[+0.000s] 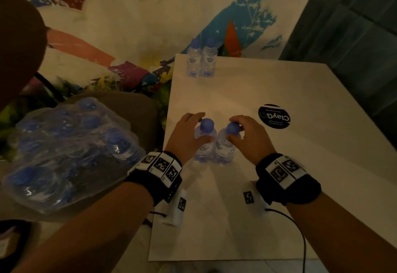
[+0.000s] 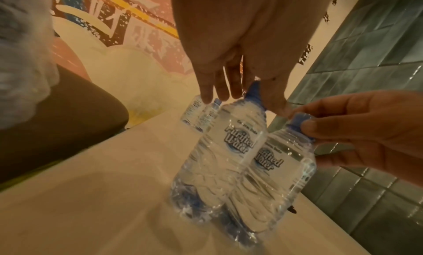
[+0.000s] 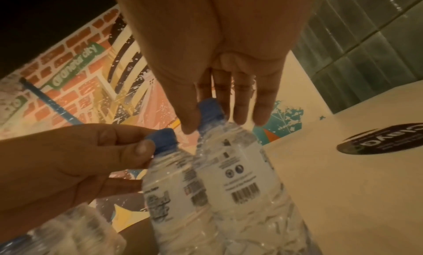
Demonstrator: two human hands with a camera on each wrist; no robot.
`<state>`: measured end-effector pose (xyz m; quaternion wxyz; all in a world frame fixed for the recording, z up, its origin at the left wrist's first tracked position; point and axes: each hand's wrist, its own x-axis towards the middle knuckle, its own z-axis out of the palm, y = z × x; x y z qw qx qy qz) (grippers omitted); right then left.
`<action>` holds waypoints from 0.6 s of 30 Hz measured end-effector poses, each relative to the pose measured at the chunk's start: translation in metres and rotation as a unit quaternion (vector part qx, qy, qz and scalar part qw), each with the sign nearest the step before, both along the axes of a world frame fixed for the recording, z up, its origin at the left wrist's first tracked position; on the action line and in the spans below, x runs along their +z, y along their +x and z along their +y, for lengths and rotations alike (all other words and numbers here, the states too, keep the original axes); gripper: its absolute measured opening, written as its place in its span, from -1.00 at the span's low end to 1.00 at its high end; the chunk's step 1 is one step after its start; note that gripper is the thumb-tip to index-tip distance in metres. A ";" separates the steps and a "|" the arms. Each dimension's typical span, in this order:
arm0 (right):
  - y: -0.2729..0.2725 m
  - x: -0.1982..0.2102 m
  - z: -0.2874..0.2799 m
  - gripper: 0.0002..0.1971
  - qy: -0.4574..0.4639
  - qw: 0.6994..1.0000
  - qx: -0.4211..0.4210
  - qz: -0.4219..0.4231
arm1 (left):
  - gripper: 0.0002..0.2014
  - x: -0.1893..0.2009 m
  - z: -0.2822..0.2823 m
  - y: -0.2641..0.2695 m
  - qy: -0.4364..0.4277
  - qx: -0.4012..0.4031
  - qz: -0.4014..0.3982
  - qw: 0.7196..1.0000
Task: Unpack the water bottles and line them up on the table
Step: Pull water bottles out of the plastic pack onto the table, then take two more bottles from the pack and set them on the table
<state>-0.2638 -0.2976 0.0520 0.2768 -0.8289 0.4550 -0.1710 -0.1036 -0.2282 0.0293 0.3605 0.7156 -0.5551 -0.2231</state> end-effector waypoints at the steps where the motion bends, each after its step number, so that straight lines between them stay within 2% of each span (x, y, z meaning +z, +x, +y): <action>1: 0.002 0.001 0.005 -0.58 -0.026 1.000 0.001 0.005 | -0.44 -0.002 0.009 0.003 -0.003 0.007 0.005 1.000; 4: 0.021 0.010 0.029 -0.70 -0.152 0.988 0.032 -0.010 | -0.59 -0.006 0.051 0.018 -0.008 0.052 0.015 0.998; 6: 0.044 0.017 0.053 -0.72 -0.189 0.974 0.123 -0.023 | -0.71 -0.007 0.090 0.034 0.009 0.080 -0.007 0.997; 9: 0.085 0.012 0.086 -0.69 -0.185 0.939 0.291 0.014 | -0.61 -0.008 0.152 0.069 0.071 0.124 -0.099 0.985; 12: 0.127 0.005 0.111 -0.76 -0.216 0.894 0.385 0.074 | -0.75 0.000 0.201 0.109 0.110 0.155 -0.221 0.956; 15: 0.165 0.007 0.123 -0.69 -0.222 0.855 0.439 0.161 | -0.67 0.014 0.226 0.138 0.119 0.145 -0.324 0.927; 18: 0.193 0.015 0.123 -0.61 -0.265 0.839 0.429 0.201 | -0.75 0.024 0.233 0.160 0.149 0.154 -0.384 0.898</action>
